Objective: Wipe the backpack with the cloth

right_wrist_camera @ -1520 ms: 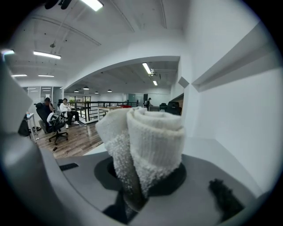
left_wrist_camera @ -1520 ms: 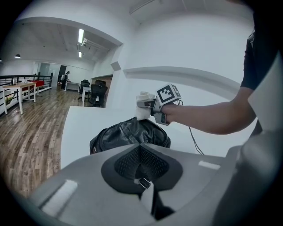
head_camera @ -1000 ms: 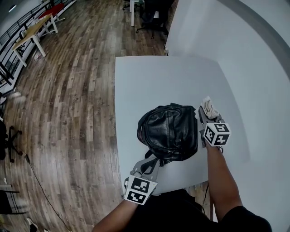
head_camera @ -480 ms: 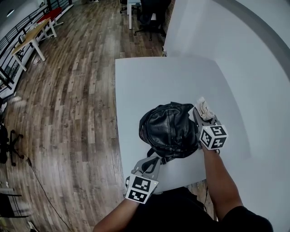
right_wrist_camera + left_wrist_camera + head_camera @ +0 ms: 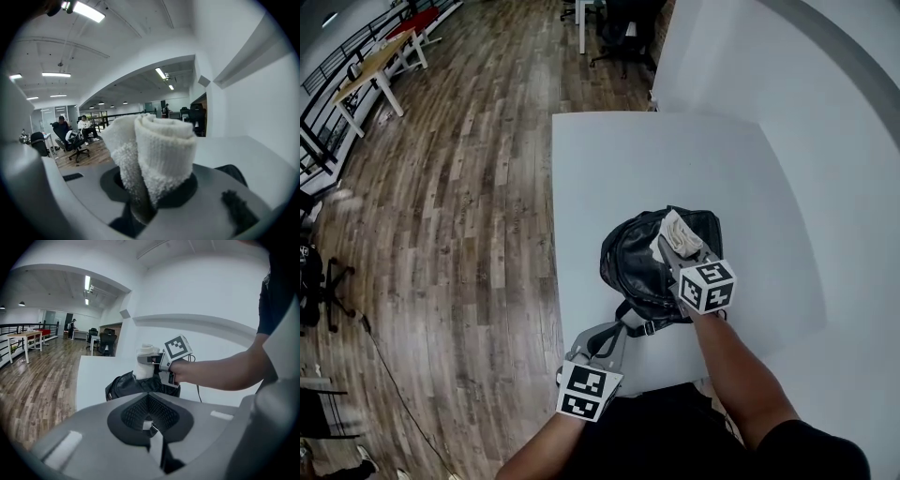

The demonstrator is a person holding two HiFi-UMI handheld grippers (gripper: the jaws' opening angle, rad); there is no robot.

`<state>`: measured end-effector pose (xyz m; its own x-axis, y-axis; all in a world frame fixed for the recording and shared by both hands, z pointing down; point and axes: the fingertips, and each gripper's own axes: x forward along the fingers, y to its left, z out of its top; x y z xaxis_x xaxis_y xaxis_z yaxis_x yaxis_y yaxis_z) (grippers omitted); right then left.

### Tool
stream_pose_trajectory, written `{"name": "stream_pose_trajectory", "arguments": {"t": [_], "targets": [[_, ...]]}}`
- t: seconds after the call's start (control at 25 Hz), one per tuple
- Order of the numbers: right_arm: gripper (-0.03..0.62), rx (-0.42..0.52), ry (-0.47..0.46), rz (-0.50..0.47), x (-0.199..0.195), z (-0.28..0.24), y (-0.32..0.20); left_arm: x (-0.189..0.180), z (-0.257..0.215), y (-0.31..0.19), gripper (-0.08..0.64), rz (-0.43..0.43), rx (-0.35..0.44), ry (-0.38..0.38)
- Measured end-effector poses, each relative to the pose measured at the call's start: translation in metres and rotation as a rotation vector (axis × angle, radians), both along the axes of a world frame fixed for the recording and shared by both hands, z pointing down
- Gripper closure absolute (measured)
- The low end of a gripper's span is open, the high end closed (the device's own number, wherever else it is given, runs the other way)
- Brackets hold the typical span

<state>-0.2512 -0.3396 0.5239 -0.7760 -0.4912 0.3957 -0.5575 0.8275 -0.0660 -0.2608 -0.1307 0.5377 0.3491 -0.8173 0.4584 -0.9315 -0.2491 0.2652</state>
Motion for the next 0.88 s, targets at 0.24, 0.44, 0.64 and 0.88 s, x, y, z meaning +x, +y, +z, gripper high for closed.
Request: {"name": "stream_pose_trajectory", "arguments": {"t": [0.24, 0.44, 0.64, 0.88], "targets": [[0.506, -0.048, 0.012, -0.076, -0.044, 0.029, 0.02, -0.02, 0.005, 0.01, 0.554, -0.07, -0.014, 0.001], [0.506, -0.078, 0.03, -0.11, -0.062, 0.049, 0.026, -0.031, 0.011, 0.016, 0.554, -0.113, -0.029, 0.003], [0.506, -0.096, 0.049, -0.123, -0.073, 0.063, 0.03, -0.04, 0.013, 0.019, 0.554, -0.134, -0.038, 0.008], [0.506, -0.097, 0.064, -0.117, -0.067, 0.07, 0.024, -0.037, 0.014, 0.012, 0.554, -0.135, -0.041, 0.016]]}}
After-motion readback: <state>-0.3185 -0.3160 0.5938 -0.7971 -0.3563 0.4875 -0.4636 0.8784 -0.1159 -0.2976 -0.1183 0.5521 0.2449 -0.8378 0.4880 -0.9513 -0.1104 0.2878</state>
